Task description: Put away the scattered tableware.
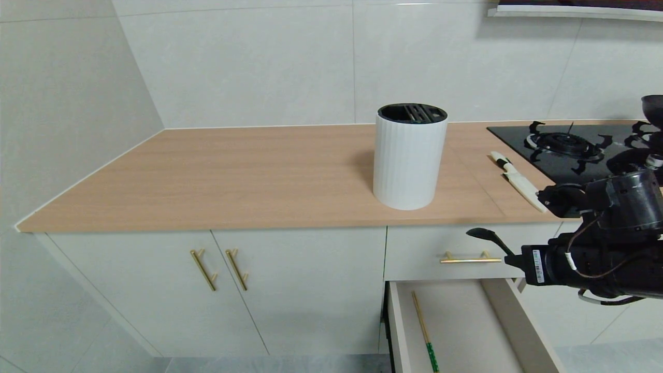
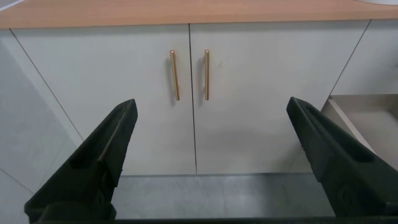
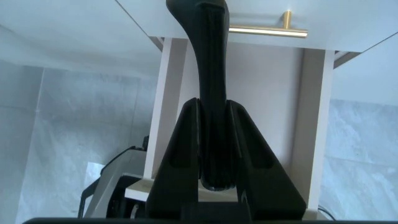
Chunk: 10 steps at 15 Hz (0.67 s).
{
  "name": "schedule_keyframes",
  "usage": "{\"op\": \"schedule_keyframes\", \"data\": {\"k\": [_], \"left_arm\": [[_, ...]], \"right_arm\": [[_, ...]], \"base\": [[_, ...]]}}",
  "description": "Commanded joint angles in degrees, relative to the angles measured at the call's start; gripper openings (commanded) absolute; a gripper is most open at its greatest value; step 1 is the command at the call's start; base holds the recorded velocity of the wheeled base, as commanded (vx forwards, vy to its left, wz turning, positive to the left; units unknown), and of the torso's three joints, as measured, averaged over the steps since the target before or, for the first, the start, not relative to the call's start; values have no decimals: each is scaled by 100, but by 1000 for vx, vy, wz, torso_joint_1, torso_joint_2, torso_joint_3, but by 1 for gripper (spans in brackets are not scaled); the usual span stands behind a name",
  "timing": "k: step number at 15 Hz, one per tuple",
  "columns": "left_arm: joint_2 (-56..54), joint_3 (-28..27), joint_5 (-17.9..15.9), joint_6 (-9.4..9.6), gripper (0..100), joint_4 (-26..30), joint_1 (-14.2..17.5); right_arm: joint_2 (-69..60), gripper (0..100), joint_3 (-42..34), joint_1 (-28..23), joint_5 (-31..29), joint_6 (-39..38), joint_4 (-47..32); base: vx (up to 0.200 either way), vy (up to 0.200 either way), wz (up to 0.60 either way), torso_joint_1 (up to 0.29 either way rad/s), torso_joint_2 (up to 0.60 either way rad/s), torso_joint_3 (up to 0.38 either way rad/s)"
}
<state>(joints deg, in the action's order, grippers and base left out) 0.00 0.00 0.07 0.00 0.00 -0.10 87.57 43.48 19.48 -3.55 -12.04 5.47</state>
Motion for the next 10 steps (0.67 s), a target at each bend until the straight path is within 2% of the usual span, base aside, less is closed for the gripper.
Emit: {"op": "schedule_keyframes", "data": {"k": [1,6,10], "left_arm": [[9,0,1,0,100,0,1],[0,0,1,0,100,-9,1],[0,0,1,0,100,0,1]], "right_arm": [[173,0,-7,-58,-6,0,33],[305,0,-59,-67,-6,0,138],[331,0,-68,-67,-6,0,138]], "base": [[0,0,0,0,0,0],[0,0,0,0,0,0],[0,0,0,-145,348,198]]}}
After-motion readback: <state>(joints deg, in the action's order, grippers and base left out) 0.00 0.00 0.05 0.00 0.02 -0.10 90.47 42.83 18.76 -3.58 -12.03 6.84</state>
